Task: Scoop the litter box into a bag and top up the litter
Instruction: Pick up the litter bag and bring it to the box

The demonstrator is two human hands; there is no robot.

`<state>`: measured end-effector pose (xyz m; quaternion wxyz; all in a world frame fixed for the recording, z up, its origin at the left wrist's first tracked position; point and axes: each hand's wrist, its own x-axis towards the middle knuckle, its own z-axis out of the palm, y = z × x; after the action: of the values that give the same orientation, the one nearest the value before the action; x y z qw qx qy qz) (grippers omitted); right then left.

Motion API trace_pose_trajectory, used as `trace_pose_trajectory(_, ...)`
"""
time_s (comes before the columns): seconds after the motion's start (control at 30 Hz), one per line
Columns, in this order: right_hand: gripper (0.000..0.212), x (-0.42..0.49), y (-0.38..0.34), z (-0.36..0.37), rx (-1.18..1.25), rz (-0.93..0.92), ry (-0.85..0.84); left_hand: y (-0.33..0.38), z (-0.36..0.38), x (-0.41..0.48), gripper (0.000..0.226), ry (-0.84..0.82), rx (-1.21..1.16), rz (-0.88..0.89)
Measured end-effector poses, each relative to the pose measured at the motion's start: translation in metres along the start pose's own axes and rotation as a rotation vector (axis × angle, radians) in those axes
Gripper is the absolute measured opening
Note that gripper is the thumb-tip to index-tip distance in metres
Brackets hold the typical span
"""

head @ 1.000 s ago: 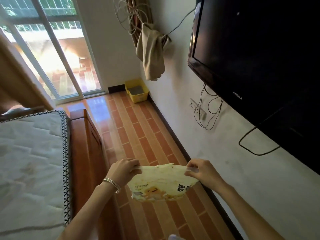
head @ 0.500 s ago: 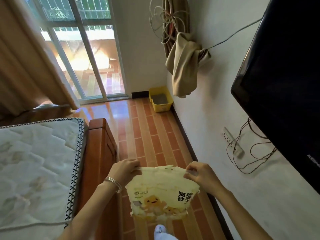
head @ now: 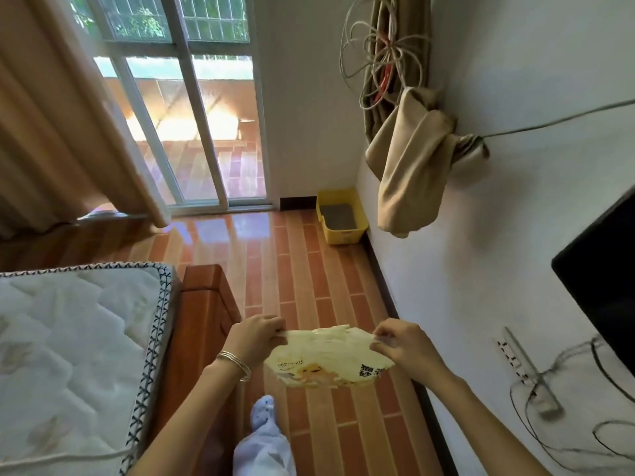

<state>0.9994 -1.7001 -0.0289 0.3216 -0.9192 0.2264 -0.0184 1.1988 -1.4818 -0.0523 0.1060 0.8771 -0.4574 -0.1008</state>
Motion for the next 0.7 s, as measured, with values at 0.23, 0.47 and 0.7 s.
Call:
trace_pose_trajectory(0.23,0.014,0.127,-0.037,-0.007,0.016,0.044,0.071,-0.081,-0.050,0.127,0.021,0.005,-0.035,0.081)
trace_pose_trajectory(0.47,0.013,0.228,-0.061,-0.013,0.056,0.108,0.106,-0.142,-0.093,0.225,0.015,0.027,-0.079,0.130)
trace_pose_trajectory(0.7,0.013,0.315,-0.058,-0.007,0.074,0.132,0.093,-0.189,-0.102,0.296,0.014,0.002,-0.112,0.127)
